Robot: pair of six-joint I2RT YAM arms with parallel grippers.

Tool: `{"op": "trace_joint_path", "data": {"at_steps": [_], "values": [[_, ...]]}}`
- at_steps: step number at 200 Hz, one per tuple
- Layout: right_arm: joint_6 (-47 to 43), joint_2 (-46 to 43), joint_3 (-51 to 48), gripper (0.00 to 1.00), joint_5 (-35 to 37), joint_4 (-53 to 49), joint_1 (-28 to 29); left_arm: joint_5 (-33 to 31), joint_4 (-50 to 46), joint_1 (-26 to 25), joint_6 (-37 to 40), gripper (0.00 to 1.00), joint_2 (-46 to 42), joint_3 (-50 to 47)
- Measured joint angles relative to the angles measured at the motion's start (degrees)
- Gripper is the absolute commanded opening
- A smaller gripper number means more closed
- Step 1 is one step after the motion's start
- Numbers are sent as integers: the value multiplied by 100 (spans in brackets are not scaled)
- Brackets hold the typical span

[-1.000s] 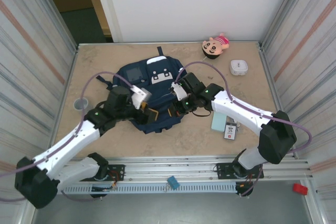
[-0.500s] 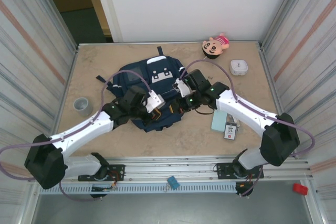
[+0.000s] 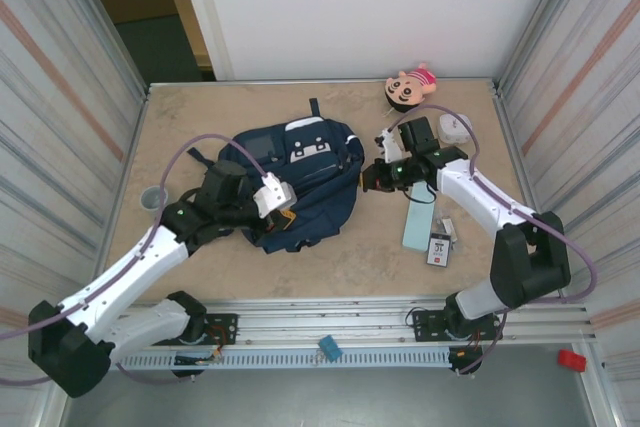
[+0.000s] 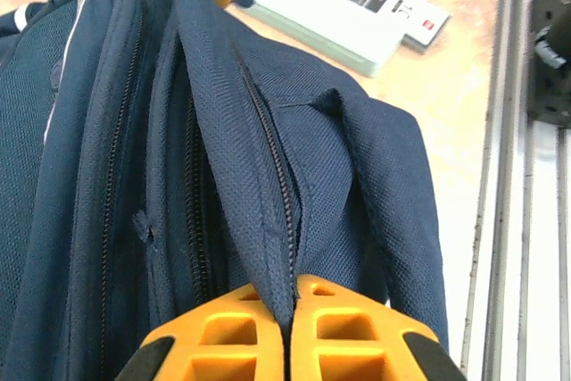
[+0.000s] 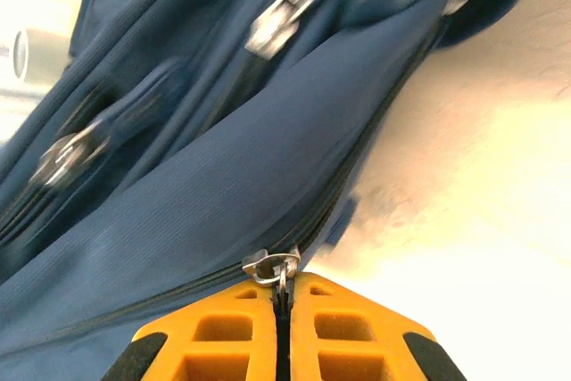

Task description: Pack books, pencil case, and school supplies into a backpack

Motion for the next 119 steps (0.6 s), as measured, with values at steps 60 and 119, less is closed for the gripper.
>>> {"op": "trace_joint_path", "data": {"at_steps": [60,119], "values": [[164,953,7,0,-221,761,-424,476,-319,2,236,0,-103,269],[269,1001,55,0,-197,1115,-317,116,-1156,-61,664,0,-157,654]]}}
